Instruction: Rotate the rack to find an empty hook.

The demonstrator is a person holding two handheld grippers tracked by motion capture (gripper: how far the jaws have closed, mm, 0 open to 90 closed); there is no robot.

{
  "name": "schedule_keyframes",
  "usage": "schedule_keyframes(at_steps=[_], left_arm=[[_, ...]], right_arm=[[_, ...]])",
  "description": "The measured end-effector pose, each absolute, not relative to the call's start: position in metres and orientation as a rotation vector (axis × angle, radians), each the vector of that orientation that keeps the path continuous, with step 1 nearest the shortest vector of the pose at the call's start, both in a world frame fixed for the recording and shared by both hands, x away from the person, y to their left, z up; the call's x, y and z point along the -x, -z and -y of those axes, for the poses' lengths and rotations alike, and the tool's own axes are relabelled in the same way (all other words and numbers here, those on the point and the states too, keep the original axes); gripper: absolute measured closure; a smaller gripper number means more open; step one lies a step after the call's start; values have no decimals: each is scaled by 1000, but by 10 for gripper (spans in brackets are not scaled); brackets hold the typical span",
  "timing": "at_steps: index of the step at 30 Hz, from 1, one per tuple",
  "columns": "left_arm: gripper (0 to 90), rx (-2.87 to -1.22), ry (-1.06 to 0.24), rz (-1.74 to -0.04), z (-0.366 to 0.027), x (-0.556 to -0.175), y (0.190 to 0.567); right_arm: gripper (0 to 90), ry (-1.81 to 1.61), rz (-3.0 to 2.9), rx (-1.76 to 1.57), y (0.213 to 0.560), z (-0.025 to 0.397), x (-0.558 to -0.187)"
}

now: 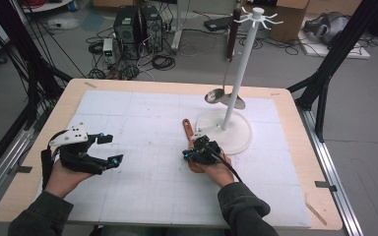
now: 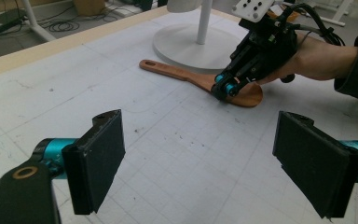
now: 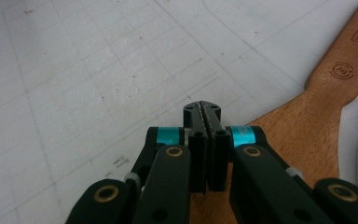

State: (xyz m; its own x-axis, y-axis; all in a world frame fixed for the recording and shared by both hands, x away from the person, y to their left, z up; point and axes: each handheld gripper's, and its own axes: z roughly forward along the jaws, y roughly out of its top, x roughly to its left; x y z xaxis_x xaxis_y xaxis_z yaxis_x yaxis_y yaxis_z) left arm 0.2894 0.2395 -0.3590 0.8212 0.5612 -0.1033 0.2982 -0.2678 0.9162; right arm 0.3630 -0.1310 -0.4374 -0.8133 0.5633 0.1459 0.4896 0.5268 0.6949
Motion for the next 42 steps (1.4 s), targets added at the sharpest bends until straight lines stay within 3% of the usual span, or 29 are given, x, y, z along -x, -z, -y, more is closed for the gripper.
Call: schedule_keyframes(at_steps=[11, 25, 42], left_arm=[[171, -1867, -292, -648, -240, -289, 359], [171, -1865, -287, -648, -239, -290, 359], [172, -1866, -285, -647, -239, -291, 360]], right_arm=[[897, -1148, -2647, -913, 433, 135, -361], [899, -1129, -2472, -1085, 430, 154, -392], [899, -1044, -2439, -1104, 437, 152, -399]])
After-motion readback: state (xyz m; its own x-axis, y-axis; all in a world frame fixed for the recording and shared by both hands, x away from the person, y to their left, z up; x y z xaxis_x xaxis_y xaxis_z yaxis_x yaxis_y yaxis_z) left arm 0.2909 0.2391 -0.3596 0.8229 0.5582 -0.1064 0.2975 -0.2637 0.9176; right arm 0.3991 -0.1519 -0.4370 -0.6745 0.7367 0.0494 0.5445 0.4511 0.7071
